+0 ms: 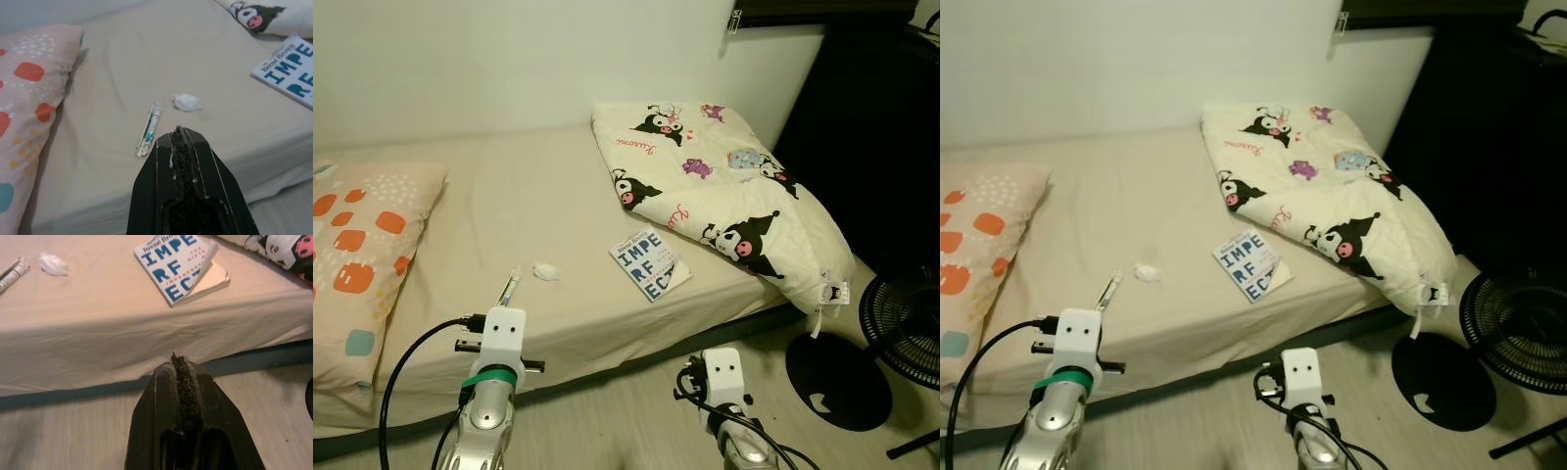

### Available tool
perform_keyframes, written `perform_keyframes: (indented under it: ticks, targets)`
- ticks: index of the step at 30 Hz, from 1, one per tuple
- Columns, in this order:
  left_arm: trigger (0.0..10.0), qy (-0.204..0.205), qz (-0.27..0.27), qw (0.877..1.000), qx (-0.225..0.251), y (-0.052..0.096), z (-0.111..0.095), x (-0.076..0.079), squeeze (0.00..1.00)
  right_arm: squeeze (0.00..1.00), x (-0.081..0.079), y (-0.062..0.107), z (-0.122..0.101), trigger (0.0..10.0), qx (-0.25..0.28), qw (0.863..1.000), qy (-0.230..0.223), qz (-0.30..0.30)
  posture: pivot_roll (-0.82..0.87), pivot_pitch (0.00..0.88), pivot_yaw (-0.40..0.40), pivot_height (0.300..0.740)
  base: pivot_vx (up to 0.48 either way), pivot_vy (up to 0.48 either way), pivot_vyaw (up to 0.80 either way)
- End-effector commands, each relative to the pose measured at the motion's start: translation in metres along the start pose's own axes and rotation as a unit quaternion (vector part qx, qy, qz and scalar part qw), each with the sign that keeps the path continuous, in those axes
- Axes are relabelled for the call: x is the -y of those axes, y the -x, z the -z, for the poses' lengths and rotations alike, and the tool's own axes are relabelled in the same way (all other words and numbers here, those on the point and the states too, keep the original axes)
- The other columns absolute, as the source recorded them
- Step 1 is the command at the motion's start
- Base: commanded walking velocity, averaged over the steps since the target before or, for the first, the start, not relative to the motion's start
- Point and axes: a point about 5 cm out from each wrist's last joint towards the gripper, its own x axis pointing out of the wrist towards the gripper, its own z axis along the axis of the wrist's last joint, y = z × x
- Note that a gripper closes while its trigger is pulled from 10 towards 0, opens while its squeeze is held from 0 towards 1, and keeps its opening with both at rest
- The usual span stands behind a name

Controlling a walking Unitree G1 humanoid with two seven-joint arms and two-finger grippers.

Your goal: Clean up the room

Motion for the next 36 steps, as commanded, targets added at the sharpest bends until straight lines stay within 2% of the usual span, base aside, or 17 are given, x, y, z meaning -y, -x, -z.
perform_keyframes:
  ticks: [1, 6, 7, 16, 22, 31, 36]
  targets:
    - [10.0, 0.012, -0.002, 1.0, 0.0, 0.002, 0.001, -0.003, 0.0, 0.0, 0.003, 0.003, 0.012, 10.0, -0.033, 0.999, -0.001, 0.007, 0.05, 0.022, 0.034, 0.74, 0.0, 0.0, 0.0]
    - [10.0, 0.046, -0.003, 0.999, 0.011, 0.003, -0.003, -0.005, 0.0, 0.0, 0.007, 0.002, 0.012, 10.0, -0.042, 0.999, -0.011, 0.014, 0.06, 0.018, 0.033, 0.74, 0.0, 0.0, 0.0]
    - [10.0, 0.054, -0.004, 0.998, 0.015, 0.003, -0.005, -0.006, 0.0, 0.0, 0.007, 0.002, 0.012, 10.0, -0.044, 0.999, 0.002, 0.01, 0.06, 0.017, 0.033, 0.74, 0.0, 0.0, 0.0]
    - [10.0, 0.063, -0.003, 0.998, 0.021, 0.003, -0.008, -0.006, 0.0, 0.0, 0.002, 0.0, 0.011, 10.0, -0.043, 0.999, 0.03, -0.005, 0.06, 0.012, 0.029, 0.74, 0.0, 0.0, 0.0]
    - [10.0, 0.071, 0.005, 0.997, 0.028, 0.006, -0.01, -0.004, 0.0, 0.0, -0.007, 0.0, 0.009, 10.0, -0.034, 0.997, 0.056, -0.034, 0.07, 0.012, 0.023, 0.74, 0.14, 0.0, 0.8]
    - [10.0, 0.075, -0.001, 0.997, 0.027, 0.007, -0.009, -0.006, 0.0, 0.0, -0.008, -0.002, 0.007, 10.0, -0.03, 0.998, 0.052, -0.037, 0.07, 0.017, 0.02, 0.74, 0.338, 0.0, 0.8]
    - [10.0, 0.075, -0.002, 0.997, 0.026, 0.007, -0.009, -0.007, 0.0, 0.0, -0.006, -0.002, 0.006, 10.0, -0.028, 0.999, 0.033, -0.03, 0.07, 0.018, 0.021, 0.74, 0.356, 0.0, 0.0]
